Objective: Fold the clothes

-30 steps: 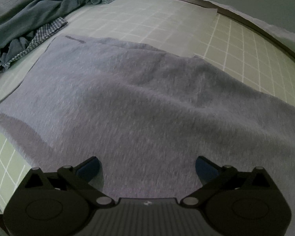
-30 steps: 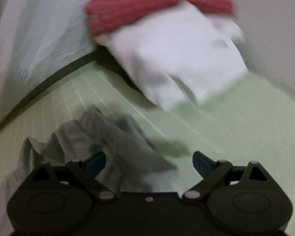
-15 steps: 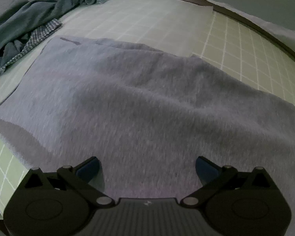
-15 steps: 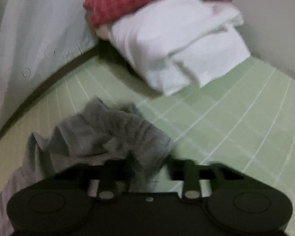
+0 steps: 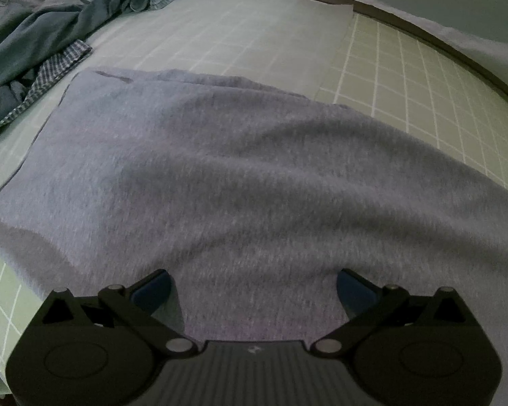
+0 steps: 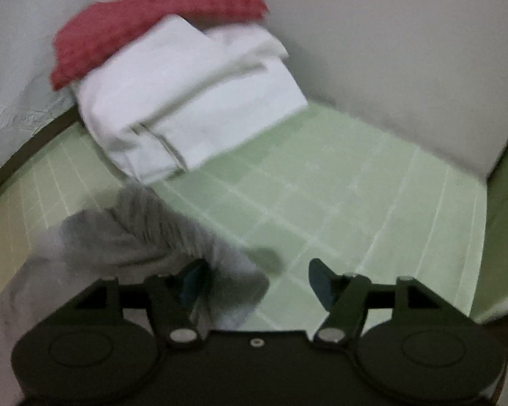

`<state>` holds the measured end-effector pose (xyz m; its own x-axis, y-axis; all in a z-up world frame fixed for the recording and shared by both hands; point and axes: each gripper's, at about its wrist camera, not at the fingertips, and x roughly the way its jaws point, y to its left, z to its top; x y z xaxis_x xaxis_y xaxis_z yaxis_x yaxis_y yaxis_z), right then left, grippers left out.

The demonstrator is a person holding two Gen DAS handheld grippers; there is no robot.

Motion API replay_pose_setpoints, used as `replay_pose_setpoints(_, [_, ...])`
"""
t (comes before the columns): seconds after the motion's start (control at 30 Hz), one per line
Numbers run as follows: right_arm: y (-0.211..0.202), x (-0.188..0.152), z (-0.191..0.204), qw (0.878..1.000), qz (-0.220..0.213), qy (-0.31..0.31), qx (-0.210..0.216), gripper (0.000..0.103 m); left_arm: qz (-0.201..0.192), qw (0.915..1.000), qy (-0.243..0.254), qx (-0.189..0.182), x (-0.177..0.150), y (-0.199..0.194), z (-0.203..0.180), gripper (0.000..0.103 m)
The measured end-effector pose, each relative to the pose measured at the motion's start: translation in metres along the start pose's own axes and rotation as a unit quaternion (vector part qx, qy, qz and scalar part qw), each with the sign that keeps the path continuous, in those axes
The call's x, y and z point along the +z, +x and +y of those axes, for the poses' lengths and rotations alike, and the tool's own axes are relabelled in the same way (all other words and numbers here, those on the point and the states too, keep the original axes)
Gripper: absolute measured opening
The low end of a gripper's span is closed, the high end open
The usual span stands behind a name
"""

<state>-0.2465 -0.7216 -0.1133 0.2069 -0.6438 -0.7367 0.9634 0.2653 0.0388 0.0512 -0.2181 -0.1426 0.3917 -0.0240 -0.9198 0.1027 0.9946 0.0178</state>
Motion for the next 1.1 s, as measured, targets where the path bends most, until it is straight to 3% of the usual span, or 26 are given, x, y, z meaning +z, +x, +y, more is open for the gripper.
replay_pose_setpoints(0.1, [-0.014, 0.009, 0.022, 0.997, -0.047, -0.06, 0.013, 0.07, 0.0, 1.0, -0.001, 0.0, 0.0, 0.0, -0.001, 0.103])
replay_pose_setpoints(0.2, [-0.02, 0.015, 0.047, 0.991, -0.07, -0.089, 0.066, 0.074, -0.001, 1.0, -0.002, 0.001, 0.0, 0.0, -0.002, 0.103])
replay_pose_setpoints(0.37, [0.001, 0.008, 0.1, 0.968, -0.059, -0.201, 0.139, 0.075, -0.002, 1.0, -0.002, 0.001, 0.0, 0.001, -0.001, 0.103])
replay_pose_setpoints(0.47, [0.021, 0.001, 0.113, 0.959, -0.042, -0.236, 0.153, 0.077, -0.002, 1.0, -0.002, 0.001, 0.0, 0.001, -0.001, 0.103])
replay_pose_setpoints(0.6, [0.054, 0.013, 0.099, 0.972, -0.029, -0.201, 0.118, 0.078, -0.003, 1.0, -0.003, 0.001, -0.001, 0.001, 0.0, 0.103])
replay_pose_setpoints(0.7, [0.057, 0.024, 0.072, 0.985, -0.019, -0.113, 0.128, 0.078, -0.004, 1.0, -0.004, 0.002, -0.001, 0.001, 0.0, 0.103])
replay_pose_setpoints(0.83, [0.059, 0.037, 0.036, 0.991, -0.006, -0.003, 0.136, 0.084, -0.007, 1.0, -0.006, 0.003, -0.002, 0.001, 0.0, 0.103])
replay_pose_setpoints(0.97, [0.027, 0.02, 0.03, 0.992, -0.021, -0.038, 0.122, 0.088, -0.008, 0.9999, -0.008, 0.004, -0.003, 0.0, -0.001, 0.103])
replay_pose_setpoints(1.1, [0.005, -0.018, 0.057, 0.98, -0.014, -0.17, 0.102, 0.095, -0.008, 0.9999, -0.006, 0.003, -0.003, 0.0, -0.001, 0.103])
